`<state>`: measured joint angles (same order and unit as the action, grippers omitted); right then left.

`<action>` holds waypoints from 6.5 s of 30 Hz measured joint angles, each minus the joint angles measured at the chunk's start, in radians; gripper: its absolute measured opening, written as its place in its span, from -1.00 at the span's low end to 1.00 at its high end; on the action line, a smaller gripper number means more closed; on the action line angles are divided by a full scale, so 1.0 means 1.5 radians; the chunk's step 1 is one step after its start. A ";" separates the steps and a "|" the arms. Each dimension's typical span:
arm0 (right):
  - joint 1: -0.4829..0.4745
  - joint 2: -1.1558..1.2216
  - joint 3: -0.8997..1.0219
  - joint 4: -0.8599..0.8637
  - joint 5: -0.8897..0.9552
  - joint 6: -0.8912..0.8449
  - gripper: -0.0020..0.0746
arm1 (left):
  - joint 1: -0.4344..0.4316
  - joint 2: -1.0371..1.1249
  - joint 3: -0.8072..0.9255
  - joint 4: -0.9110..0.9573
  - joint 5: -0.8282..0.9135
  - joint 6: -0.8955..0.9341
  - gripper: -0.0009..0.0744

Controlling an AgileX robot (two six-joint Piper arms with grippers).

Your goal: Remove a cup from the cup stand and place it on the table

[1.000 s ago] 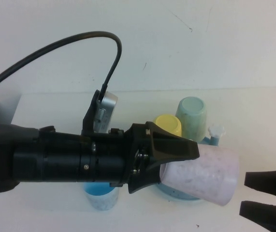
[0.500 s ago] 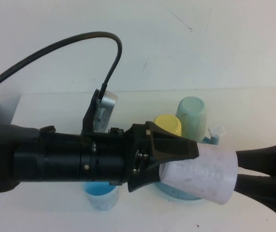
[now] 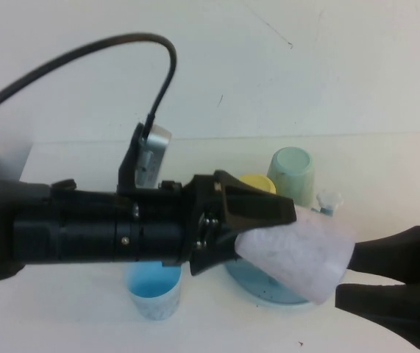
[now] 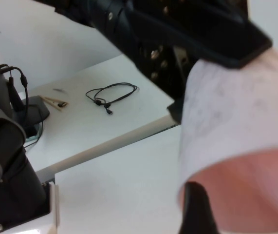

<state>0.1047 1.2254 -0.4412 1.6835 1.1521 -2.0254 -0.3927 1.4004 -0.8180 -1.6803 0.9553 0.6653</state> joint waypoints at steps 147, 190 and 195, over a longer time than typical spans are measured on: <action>0.055 0.364 -0.465 -1.111 -0.010 0.991 -0.88 | 0.219 0.007 -0.053 0.191 0.147 0.234 -0.98; 0.055 -0.320 -0.274 -0.719 -0.237 0.734 -0.90 | 0.219 -0.291 0.022 0.372 -0.142 0.248 -0.98; 0.055 -0.424 -0.140 -0.380 -0.352 0.459 -0.94 | 0.219 -0.448 0.108 0.395 -0.256 0.220 -0.98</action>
<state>0.1868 0.5890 -0.6506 1.1132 0.6237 -1.3368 -0.0636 0.7286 -0.6557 -1.0879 0.5708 0.9955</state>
